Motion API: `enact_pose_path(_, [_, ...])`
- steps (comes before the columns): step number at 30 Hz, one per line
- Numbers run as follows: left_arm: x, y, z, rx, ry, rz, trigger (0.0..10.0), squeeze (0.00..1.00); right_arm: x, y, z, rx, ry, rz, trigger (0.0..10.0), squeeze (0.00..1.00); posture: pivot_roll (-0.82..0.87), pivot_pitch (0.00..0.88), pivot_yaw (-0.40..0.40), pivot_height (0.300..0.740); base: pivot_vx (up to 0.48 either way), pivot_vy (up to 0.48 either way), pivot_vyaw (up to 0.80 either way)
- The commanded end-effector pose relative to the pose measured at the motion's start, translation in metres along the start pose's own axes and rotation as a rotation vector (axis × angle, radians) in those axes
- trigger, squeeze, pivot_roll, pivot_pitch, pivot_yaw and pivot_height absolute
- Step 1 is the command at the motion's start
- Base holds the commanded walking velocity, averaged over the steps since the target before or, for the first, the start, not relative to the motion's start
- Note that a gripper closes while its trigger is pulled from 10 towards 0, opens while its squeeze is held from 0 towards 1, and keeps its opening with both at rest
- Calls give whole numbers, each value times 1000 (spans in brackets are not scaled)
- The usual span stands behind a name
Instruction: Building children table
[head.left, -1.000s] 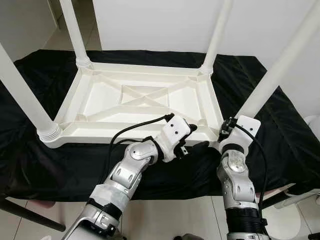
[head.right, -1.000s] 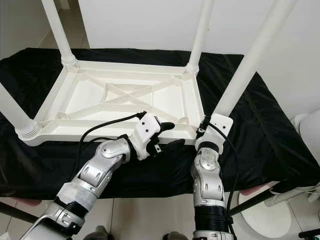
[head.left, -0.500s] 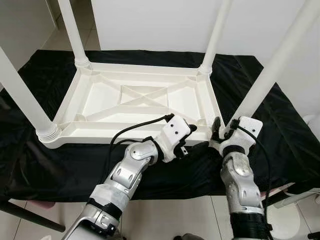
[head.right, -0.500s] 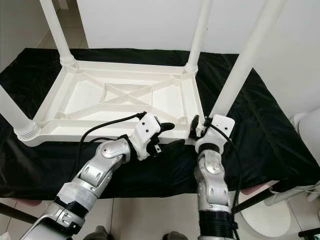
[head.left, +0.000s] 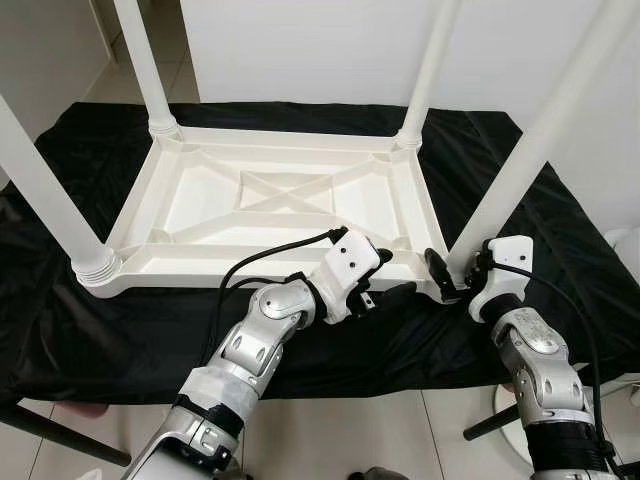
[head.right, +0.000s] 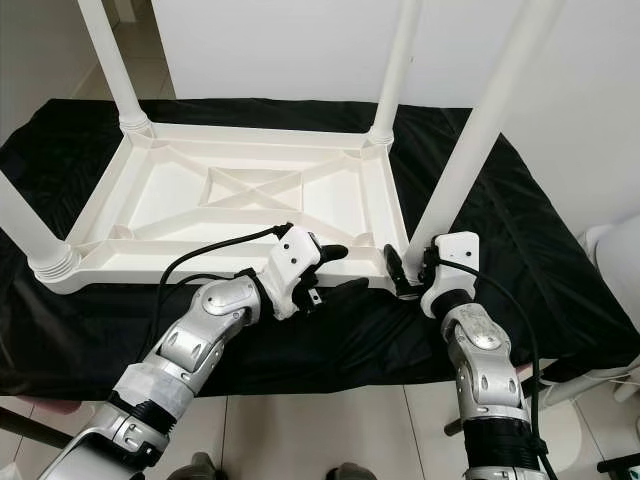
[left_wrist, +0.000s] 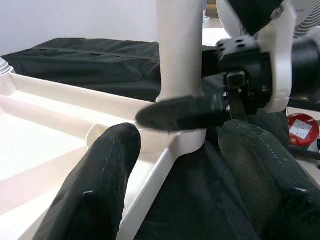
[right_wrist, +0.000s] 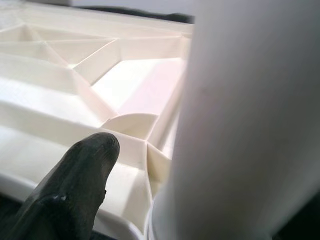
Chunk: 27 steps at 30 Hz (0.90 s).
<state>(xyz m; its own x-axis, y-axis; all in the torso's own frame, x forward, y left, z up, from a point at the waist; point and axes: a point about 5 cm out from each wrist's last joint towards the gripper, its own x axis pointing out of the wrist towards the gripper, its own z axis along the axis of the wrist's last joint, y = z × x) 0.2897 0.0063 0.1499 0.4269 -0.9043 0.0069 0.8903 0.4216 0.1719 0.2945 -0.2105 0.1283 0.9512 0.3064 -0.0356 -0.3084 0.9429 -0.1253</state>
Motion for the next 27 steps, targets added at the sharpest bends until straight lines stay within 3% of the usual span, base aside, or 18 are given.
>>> enact_pose_path(1, [2, 1, 1, 4, 3, -23, 10000, 0, 3, -2, -1, -21, 13, 56, 10000, 0, -37, 0, -1, 740, 0, 0, 0])
enact_pose_path(9, [5, 0, 2, 2, -1, -38, 10000, 0, 14, -4, -2, -81, 43, 165, 10000, 0, -50, 0, 18, 740, 0, 0, 0])
enact_pose_path(10, [5, 0, 3, 2, -2, -41, 10000, 0, 14, -2, -5, -103, 63, 185, 3333, 0, -52, 0, 20, 740, 0, 0, 0])
enact_pose_path(11, [6, 0, 3, 3, -3, -44, 10000, 0, 14, -2, -8, -113, 75, 211, 0, 0, -52, 0, 20, 740, 0, 0, 0])
enact_pose_path(23, [7, 0, 3, 1, -3, -49, 10000, 0, 2, -5, -18, -94, 76, 223, 0, 0, -55, 0, 24, 740, 0, 0, 0])
enact_pose_path(24, [7, 0, 3, 1, -3, -50, 10000, 0, 2, -6, -17, -92, 66, 201, 4039, 0, -54, 0, 23, 740, 0, 0, 0])
enact_pose_path(25, [7, 0, 3, 1, -3, -50, 10000, 0, 2, -6, -17, -92, 66, 201, 4039, 0, -54, 0, 23, 740, 0, 0, 0])
enact_pose_path(26, [7, 0, 3, 2, -3, -49, 10000, 0, 2, -8, -14, -86, 43, 152, 10000, 0, -53, 0, 21, 740, 0, 0, 0])
enact_pose_path(27, [7, 0, 3, 2, -3, -49, 10000, 0, 2, -8, -14, -86, 43, 152, 10000, 0, -53, 0, 21, 740, 0, 0, 0])
